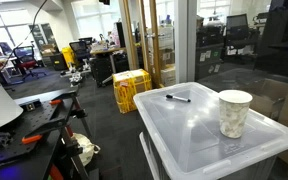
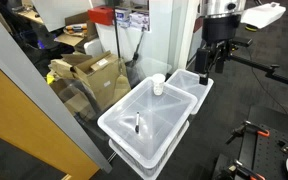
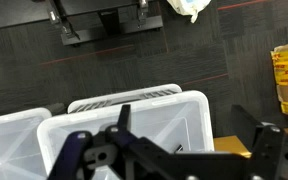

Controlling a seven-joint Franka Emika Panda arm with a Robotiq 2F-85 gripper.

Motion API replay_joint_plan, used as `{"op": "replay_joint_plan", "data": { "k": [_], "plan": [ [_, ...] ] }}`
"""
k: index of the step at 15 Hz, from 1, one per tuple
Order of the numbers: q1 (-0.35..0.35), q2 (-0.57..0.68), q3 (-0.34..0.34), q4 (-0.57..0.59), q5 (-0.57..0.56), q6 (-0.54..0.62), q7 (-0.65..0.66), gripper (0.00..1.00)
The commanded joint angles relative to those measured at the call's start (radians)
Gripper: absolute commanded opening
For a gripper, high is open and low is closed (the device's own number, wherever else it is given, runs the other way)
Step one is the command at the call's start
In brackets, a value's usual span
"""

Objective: Put the marker inside the cup

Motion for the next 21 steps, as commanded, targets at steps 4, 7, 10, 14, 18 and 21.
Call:
{"op": "replay_joint_plan", "data": {
  "k": [4, 7, 10, 14, 18, 21],
  "plan": [
    [-0.003, 0.0, 0.002, 0.001, 0.0, -0.002, -0.001, 1.0],
    [-0.002, 0.005, 0.007, 0.001, -0.007, 0.01, 0.007, 1.0],
    [0.0, 0.016, 0.021, -0.004, -0.019, 0.093, 0.031, 1.0],
    [0.002, 0.078, 0.03, 0.018, -0.007, 0.221, 0.056, 1.0],
    [0.002, 0.163, 0.038, 0.04, -0.001, 0.375, 0.149, 1.0],
    [0.009, 0.241, 0.041, 0.067, -0.002, 0.468, 0.237, 1.0]
  ]
}}
